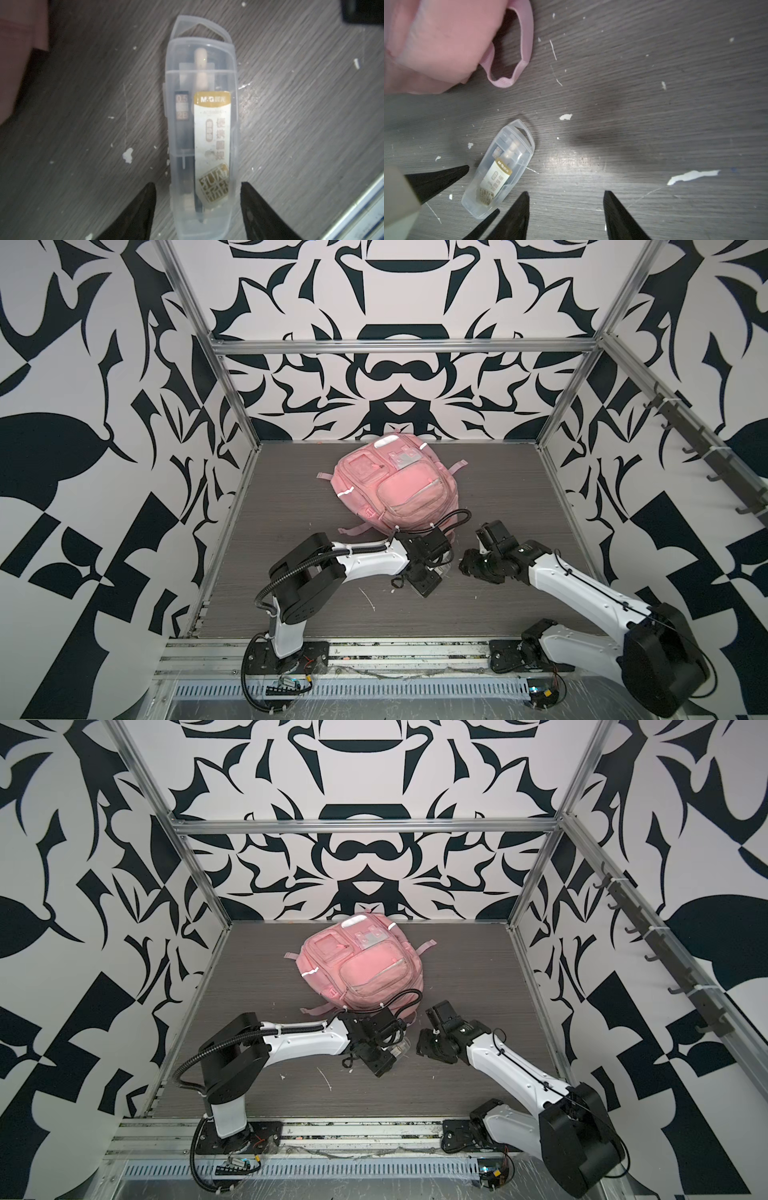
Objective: Pack the student bag
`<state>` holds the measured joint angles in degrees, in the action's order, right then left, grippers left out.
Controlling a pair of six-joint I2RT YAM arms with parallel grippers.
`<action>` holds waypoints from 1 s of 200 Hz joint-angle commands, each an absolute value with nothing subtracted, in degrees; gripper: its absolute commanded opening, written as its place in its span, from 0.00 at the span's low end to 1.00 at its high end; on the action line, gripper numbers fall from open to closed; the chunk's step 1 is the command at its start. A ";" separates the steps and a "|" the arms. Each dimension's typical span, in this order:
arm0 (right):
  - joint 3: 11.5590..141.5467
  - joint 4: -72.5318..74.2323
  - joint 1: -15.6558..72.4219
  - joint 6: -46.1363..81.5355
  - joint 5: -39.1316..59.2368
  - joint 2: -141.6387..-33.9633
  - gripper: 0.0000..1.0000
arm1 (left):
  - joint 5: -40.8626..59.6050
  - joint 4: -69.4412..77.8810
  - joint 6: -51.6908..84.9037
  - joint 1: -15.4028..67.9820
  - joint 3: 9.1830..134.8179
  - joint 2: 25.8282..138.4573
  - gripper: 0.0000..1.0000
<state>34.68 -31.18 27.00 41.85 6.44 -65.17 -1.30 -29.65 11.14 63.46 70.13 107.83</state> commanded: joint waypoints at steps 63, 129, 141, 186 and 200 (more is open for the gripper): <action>33.22 -29.74 24.70 40.55 8.25 -64.51 0.59 | -5.52 -33.79 10.71 65.49 73.12 112.49 0.62; 32.69 -28.31 24.10 40.66 9.44 -63.87 0.58 | -5.27 -32.31 11.07 65.41 71.48 109.41 0.36; 32.11 -26.52 24.15 40.78 10.52 -62.64 0.58 | -4.69 -31.81 11.13 65.34 71.34 108.53 0.36; 29.79 -17.72 24.13 44.25 16.16 -58.37 0.59 | 3.14 -28.87 14.00 62.55 70.45 105.64 0.37; 29.11 -14.88 24.17 45.77 17.62 -58.60 0.60 | 6.34 -27.56 15.16 61.02 69.84 104.83 0.38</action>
